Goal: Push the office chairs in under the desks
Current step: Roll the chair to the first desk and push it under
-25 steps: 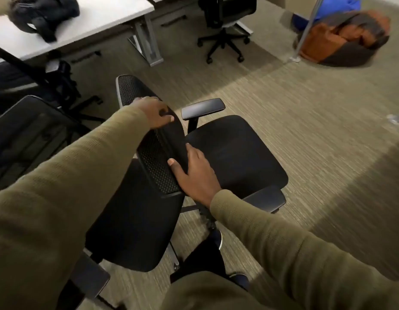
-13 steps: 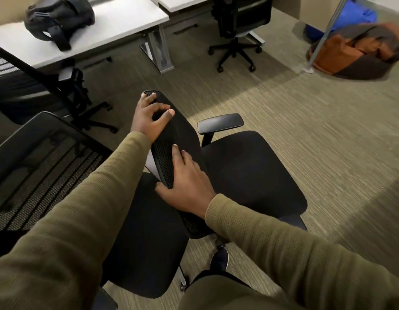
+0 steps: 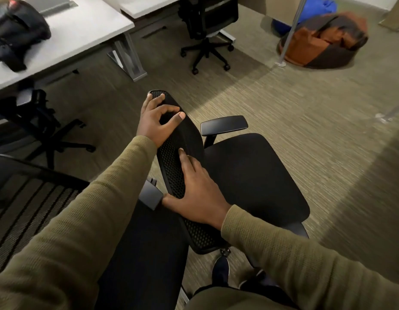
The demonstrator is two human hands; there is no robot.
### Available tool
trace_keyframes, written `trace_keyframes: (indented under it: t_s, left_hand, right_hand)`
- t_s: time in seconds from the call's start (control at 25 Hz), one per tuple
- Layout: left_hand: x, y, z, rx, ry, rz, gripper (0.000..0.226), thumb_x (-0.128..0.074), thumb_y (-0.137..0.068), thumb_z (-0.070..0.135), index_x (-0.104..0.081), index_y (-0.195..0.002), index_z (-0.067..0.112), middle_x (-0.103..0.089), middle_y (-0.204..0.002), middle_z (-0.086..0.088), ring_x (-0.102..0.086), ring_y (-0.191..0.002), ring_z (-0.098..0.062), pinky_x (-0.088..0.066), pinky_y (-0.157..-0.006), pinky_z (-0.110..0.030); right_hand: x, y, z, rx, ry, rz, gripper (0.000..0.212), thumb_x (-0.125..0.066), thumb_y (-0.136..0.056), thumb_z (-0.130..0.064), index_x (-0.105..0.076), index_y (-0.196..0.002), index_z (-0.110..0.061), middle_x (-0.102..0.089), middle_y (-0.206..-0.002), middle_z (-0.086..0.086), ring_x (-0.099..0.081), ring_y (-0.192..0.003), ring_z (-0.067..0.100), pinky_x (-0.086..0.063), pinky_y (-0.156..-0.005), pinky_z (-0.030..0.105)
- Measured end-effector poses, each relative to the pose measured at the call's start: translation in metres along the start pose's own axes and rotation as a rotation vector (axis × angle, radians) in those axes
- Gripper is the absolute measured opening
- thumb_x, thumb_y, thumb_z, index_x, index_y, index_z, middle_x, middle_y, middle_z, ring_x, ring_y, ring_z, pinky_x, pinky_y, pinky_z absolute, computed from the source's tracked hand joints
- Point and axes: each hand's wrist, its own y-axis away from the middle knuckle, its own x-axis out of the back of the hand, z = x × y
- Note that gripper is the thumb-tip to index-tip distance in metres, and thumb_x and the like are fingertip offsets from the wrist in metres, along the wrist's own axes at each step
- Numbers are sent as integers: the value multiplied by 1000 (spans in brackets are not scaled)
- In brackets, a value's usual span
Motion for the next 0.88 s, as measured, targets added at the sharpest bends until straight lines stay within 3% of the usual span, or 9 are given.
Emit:
trace_keyframes:
  t_s: [0.44,0.88]
  left_hand:
    - [-110,-70,88,-91,-108,-119,32,-59,-94,53,-74,-110,30,-33,-162,1,-2,-154,-18,-3,-124,-48]
    - [-267,-130,217,-231,-163,-247,44,-44,-99,56,-71,-118,27,-27,-164,2,0,-154,-18,1,-124,-50]
  right_hand:
    - [100,-5,83,-98,-52,116,113,-71,-73,-51,1,-158,-31,-24,-158,-1,-33,-140,22,-36,-112,41]
    - [240,28,208,-201,-148,257,111,-79,-72,-41,-9,-158,-32,-34,-154,-4,-41,-133,14,-41,-109,37]
